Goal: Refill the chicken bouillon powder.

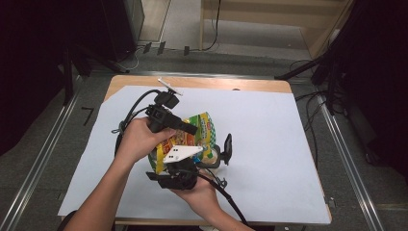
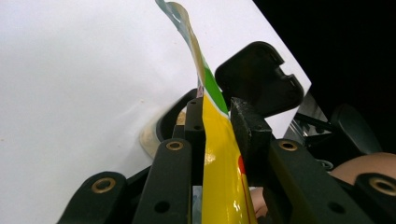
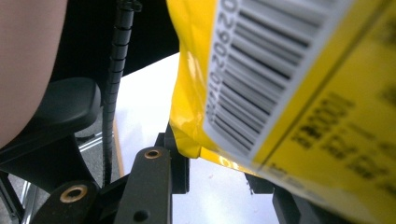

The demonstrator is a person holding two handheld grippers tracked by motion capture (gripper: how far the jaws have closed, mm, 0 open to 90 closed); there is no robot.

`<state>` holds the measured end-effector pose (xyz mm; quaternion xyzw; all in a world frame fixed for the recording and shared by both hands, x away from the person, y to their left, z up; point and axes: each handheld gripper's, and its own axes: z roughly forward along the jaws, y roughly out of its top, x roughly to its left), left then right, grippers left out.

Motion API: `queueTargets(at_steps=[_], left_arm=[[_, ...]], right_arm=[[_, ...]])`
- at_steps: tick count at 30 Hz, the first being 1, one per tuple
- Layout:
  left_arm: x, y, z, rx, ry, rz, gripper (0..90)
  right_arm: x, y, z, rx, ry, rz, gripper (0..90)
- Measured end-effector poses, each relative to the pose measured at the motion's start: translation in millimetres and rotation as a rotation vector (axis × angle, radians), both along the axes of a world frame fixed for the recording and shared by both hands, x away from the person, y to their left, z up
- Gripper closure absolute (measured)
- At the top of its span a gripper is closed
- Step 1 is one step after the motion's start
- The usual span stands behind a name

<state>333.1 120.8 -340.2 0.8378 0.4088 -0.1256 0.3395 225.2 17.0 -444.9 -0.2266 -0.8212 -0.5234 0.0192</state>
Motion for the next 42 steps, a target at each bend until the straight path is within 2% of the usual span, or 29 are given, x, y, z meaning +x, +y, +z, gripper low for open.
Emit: queueTargets(at_steps=[15, 22, 32, 42], left_arm=[[-0.5, 0.7, -0.3, 0.006, 0.001, 0.001, 77.3], [-1.3, 1.6, 1.8, -0.007, -0.006, 0.002, 77.5], [-0.3, 0.0, -0.5, 0.011, 0.012, -0.004, 77.0], [-1.2, -1.4, -0.6, 0.011, 0.014, -0.014, 77.1]], right_arm=[[0.4, 1.1, -1.1, 0.007, 0.012, 0.006, 67.8], [0.0, -1.2, 1.2, 0.0, -0.007, 0.016, 67.8], [-2.4, 0.7, 2.4, 0.017, 0.043, 0.027, 67.7], [-4.4, 2.1, 1.9, 0.019, 0.048, 0.025, 67.6]])
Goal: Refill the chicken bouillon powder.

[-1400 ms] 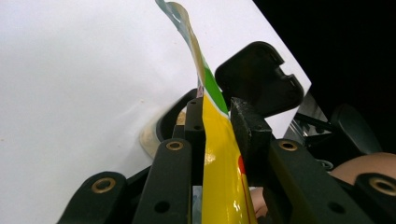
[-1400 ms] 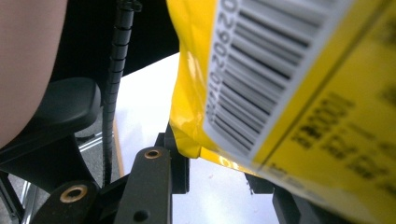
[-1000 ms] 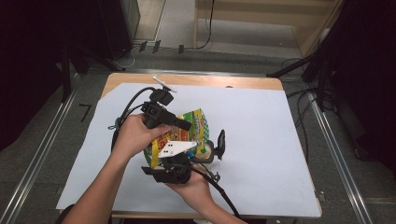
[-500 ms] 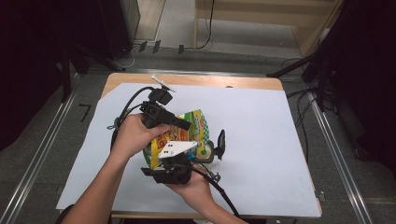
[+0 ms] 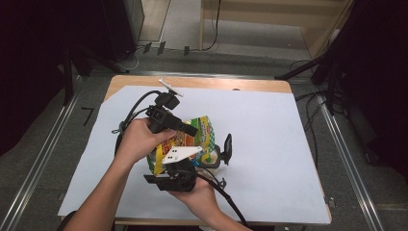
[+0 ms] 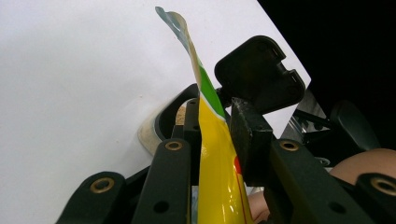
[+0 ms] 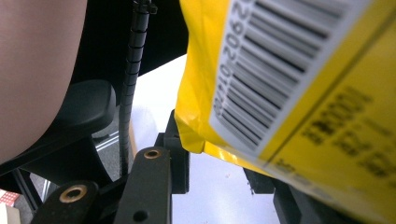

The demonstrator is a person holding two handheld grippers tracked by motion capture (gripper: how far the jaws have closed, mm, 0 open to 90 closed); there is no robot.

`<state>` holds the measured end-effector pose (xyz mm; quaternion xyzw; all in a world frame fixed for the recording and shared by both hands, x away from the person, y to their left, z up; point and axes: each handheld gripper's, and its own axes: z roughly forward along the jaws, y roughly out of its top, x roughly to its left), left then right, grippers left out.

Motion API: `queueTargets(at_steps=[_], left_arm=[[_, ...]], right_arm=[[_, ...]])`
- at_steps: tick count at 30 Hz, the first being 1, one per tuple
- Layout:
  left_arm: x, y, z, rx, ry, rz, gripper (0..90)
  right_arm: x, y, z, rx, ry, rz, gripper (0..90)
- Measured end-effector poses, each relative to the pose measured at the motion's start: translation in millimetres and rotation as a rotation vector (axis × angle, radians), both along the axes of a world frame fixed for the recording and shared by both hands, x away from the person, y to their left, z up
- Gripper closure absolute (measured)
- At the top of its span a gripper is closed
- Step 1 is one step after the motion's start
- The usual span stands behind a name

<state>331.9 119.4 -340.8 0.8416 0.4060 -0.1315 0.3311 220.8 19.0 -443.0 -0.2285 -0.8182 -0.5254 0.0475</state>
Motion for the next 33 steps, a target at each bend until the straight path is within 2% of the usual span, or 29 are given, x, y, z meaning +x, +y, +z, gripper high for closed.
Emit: queueTargets(at_steps=[13, 33], left_arm=[[-0.3, -2.7, -2.1, 0.011, 0.007, -0.011, 77.1], [-2.5, -3.3, 0.6, -0.001, 0.006, -0.011, 76.7]], right_arm=[[-0.4, 0.2, -2.1, -0.007, -0.002, -0.004, 67.7], [-1.8, 0.1, -1.1, 0.002, -0.007, -0.006, 68.0]])
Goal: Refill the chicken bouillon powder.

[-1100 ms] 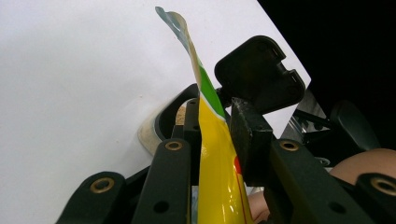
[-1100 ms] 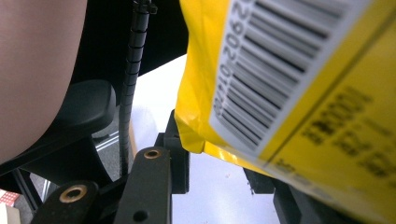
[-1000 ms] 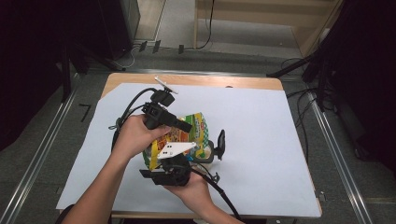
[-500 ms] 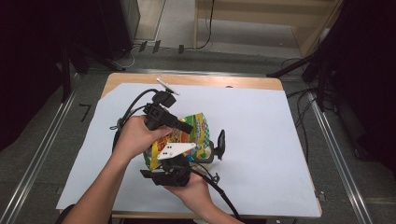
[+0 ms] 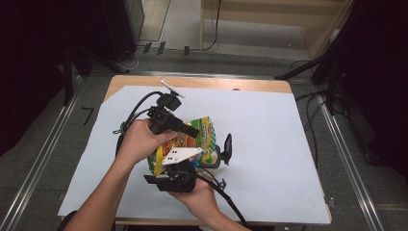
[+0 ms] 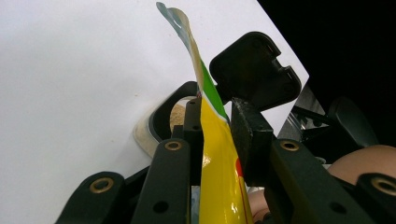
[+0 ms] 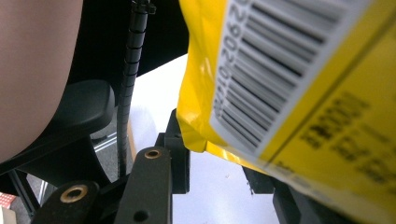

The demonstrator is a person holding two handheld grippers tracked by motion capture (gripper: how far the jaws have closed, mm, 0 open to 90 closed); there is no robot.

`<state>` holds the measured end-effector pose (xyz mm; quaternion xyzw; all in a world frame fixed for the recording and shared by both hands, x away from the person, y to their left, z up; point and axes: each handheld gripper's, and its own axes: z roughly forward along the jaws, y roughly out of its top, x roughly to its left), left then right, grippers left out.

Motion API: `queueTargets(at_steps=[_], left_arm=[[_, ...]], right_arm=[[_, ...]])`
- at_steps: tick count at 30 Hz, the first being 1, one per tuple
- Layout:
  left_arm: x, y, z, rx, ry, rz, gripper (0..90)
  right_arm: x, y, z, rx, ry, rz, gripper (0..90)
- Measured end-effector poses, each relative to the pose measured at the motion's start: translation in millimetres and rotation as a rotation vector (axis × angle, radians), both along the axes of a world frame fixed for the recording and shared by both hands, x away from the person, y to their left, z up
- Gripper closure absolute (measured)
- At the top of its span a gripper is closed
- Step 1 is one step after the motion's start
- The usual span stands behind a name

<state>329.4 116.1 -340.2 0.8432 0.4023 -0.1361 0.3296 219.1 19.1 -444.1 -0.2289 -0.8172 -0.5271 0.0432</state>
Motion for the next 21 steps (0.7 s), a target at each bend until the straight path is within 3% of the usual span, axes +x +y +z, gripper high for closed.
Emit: queueTargets(at_steps=[4, 21], left_arm=[[-2.5, -0.8, 3.3, 0.003, -0.013, -0.003, 76.2], [-2.0, 0.6, 3.8, -0.003, -0.006, -0.003, 76.2]], right_arm=[[-0.4, -0.3, 0.9, 0.007, -0.009, 0.0, 68.7], [-1.5, -0.4, 2.3, 0.021, -0.005, 0.004, 69.0]])
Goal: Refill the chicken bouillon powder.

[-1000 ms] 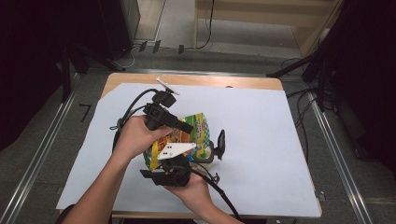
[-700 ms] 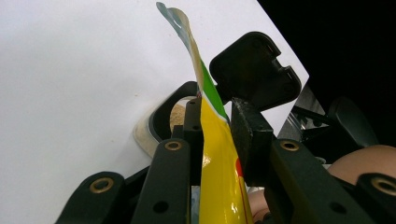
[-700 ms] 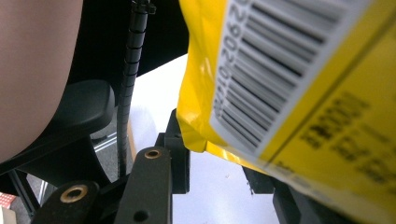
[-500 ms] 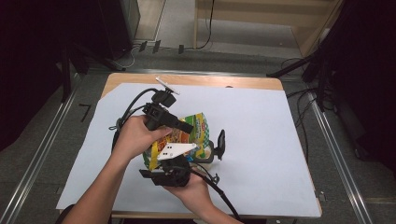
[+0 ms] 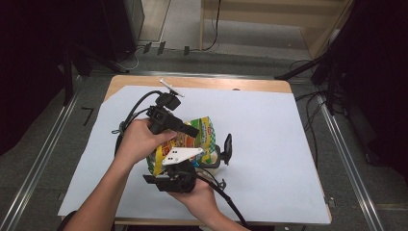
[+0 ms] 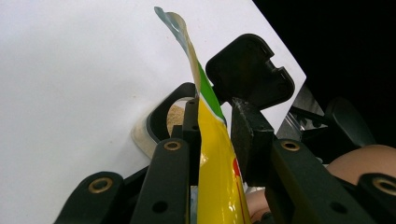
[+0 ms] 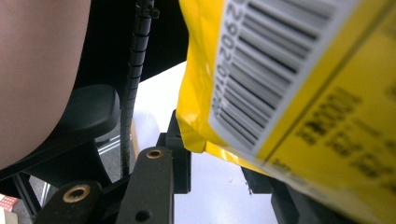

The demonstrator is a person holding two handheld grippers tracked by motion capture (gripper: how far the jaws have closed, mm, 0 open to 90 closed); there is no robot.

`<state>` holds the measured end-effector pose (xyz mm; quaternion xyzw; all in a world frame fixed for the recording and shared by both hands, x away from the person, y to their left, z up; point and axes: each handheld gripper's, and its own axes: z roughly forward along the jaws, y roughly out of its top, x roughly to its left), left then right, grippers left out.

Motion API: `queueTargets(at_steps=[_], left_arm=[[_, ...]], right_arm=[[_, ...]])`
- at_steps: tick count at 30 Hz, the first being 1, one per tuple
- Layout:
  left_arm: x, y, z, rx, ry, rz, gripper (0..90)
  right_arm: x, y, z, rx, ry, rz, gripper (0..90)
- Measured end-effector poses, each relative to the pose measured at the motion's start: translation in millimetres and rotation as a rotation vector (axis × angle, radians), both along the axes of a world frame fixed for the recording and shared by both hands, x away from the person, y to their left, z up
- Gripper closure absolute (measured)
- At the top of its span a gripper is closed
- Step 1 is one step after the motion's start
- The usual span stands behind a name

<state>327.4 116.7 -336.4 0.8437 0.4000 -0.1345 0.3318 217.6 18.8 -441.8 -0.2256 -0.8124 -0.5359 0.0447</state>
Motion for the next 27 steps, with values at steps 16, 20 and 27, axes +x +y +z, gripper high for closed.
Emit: queueTargets(at_steps=[16, 20, 27], left_arm=[[1.3, 2.2, -0.1, -0.007, 0.002, 0.0, 76.2], [1.3, 1.0, -1.4, -0.002, 0.006, 0.003, 76.2], [2.3, 1.6, -1.7, -0.004, 0.012, 0.0, 76.1]], right_arm=[[-0.8, 0.1, 1.3, 0.001, -0.004, 0.0, 69.0], [-1.0, 0.8, 0.5, 0.0, 0.006, -0.001, 68.9], [-1.2, 0.5, 1.0, 0.0, 0.006, 0.001, 68.9]])
